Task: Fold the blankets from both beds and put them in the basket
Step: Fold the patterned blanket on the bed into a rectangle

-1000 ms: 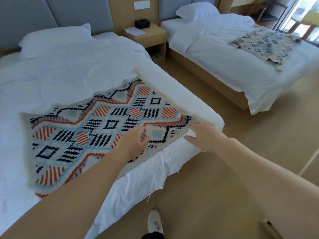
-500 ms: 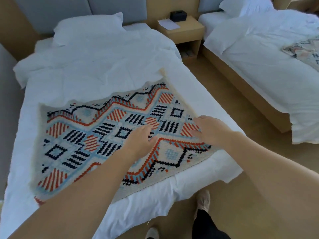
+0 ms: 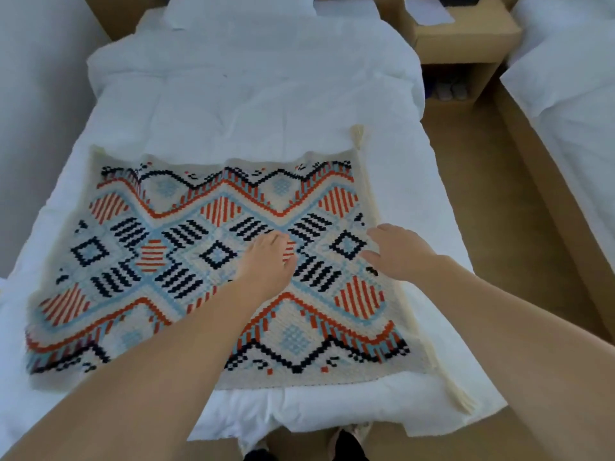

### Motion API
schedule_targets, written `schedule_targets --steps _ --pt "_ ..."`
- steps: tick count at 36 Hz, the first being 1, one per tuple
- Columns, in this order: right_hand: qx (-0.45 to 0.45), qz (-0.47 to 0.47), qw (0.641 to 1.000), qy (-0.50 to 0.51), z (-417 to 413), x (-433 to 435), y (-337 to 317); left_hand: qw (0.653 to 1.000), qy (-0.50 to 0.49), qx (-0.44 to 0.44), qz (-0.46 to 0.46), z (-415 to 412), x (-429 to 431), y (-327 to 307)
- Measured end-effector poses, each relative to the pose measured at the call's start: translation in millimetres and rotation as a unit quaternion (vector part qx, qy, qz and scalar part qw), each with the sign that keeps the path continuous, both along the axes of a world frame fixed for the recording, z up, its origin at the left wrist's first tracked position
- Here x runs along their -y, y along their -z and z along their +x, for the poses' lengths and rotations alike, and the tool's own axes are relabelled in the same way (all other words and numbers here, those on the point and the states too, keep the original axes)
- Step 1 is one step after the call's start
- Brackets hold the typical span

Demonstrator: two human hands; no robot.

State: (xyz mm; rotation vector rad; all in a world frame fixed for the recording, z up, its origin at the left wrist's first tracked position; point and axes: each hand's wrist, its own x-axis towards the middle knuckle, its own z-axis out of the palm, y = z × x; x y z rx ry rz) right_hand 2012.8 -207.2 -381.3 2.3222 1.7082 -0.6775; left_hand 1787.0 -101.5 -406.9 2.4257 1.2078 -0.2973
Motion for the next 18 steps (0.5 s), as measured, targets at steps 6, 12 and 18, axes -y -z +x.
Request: schedule_targets --steps 6,12,18 --pt "-0.005 -0.024 1.000 0.005 31.1 -36.1 34.6 1.000 0.005 -0.025 0.013 32.5 -35.0 34.8" --pt "0.024 -0.050 0.998 0.011 53.6 -59.1 59.8 0.998 0.033 -0.048 0.014 66.3 -76.4 82.0" --pt "0.030 -0.047 0.998 0.021 77.3 -106.9 111.3 0.998 0.037 -0.052 0.006 97.6 -125.0 140.7"
